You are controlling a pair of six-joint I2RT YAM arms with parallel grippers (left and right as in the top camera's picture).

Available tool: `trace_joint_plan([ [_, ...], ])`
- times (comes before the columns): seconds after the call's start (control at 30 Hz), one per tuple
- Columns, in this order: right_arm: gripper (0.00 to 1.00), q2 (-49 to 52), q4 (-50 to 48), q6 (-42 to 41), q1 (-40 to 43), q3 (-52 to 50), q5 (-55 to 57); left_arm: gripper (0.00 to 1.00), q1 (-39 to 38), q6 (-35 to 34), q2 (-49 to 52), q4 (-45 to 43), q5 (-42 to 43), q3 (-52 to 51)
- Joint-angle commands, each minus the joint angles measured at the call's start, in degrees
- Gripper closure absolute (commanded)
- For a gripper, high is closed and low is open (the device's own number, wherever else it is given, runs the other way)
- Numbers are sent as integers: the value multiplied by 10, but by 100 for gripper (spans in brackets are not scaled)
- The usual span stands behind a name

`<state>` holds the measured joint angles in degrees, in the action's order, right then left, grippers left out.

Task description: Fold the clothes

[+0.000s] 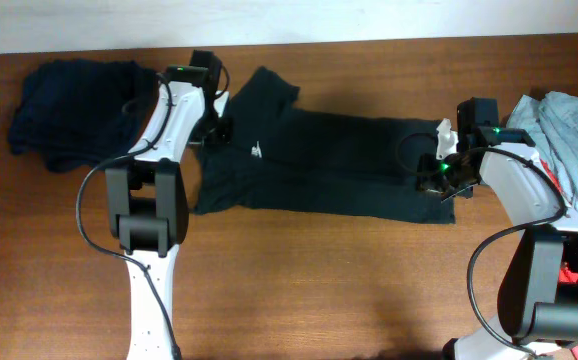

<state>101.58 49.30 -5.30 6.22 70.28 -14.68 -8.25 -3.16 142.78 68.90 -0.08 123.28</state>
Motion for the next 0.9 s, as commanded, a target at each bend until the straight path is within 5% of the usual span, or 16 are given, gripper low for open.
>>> trace_joint_plan([
  [0.0,86,2,0,12,-2,8,5,99,13,-66,20,35,-24,-17],
  [0.2,86,2,2,54,-4,8,-44,99,2,-96,15,62,-5,-17],
  [0.5,88,2,-9,174,-77,8,-121,99,-54,-72,-102,-76,39,-12],
  [0.6,96,2,-34,186,-121,8,-99,99,-72,-62,-125,-84,36,-12],
  [0.87,96,2,-89,186,-207,8,51,99,-67,-81,-127,-2,5,-12],
])
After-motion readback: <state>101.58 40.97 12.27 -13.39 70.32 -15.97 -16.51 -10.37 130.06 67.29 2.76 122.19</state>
